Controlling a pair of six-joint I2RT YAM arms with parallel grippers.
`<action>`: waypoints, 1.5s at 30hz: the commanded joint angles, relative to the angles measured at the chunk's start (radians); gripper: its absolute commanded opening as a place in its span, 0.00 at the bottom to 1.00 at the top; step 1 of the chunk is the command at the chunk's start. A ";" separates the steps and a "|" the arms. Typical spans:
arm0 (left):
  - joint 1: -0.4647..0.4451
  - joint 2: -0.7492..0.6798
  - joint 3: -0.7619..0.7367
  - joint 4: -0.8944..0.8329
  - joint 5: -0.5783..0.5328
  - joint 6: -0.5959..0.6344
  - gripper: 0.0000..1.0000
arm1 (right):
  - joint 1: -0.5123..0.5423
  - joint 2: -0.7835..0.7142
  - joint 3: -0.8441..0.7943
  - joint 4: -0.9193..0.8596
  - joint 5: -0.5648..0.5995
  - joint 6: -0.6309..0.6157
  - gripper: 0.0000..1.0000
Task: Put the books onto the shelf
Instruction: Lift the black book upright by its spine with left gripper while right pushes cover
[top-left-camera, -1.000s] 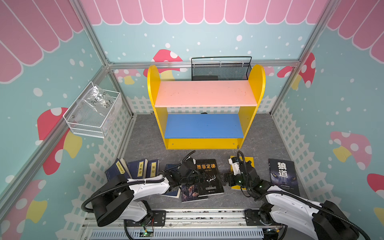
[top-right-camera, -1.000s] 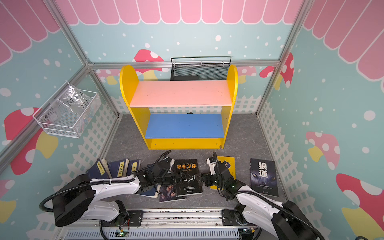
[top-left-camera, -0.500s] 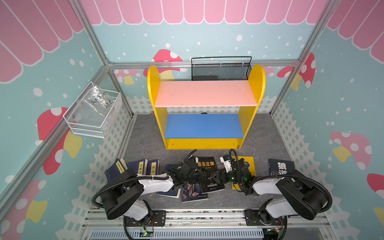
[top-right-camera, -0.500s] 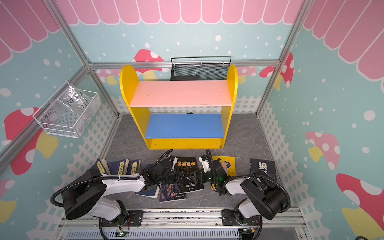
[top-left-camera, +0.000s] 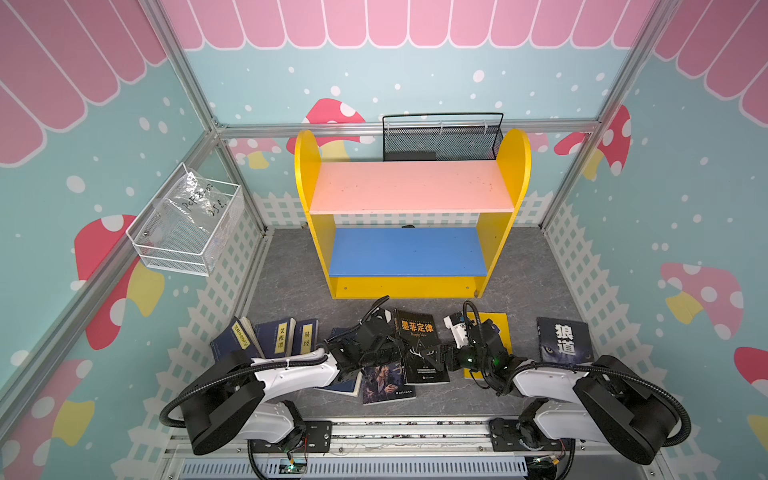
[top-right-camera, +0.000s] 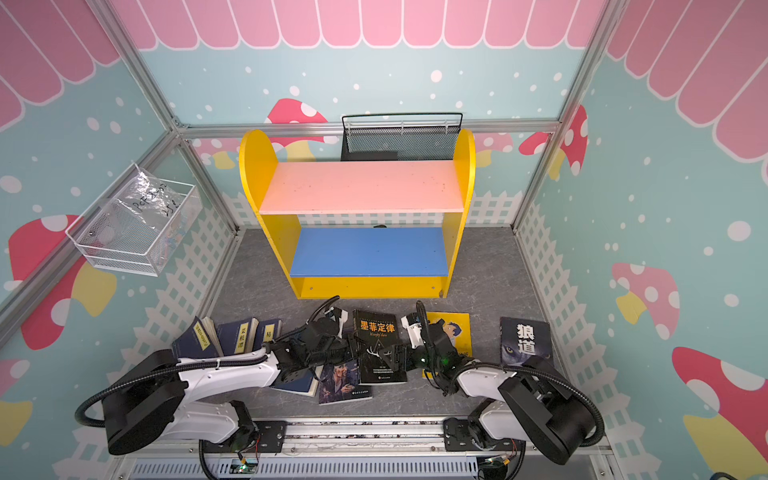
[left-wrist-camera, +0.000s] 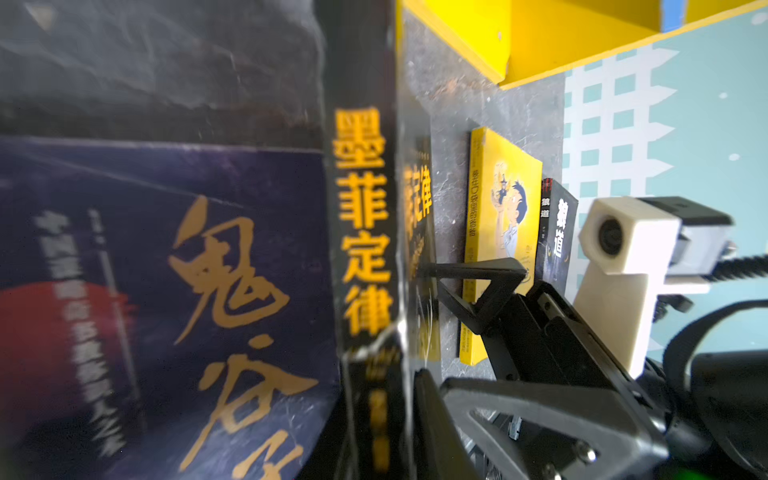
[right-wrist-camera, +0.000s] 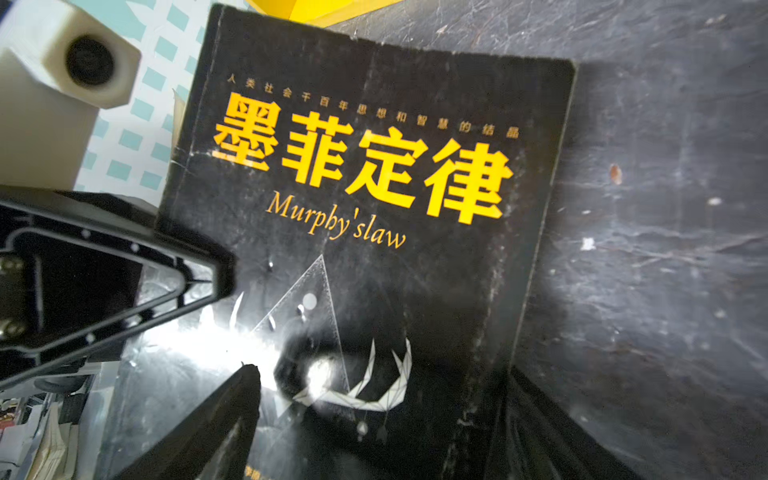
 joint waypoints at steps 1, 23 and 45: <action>-0.001 -0.064 0.067 -0.102 -0.077 0.054 0.11 | 0.006 -0.038 0.005 -0.021 0.022 0.043 0.91; 0.000 -0.123 0.214 -0.242 -0.055 0.181 0.00 | 0.004 -0.283 0.095 -0.205 0.141 0.000 0.98; 0.269 -0.377 0.636 -0.663 0.346 0.520 0.00 | -0.006 -0.379 0.339 -0.094 -0.134 -0.088 1.00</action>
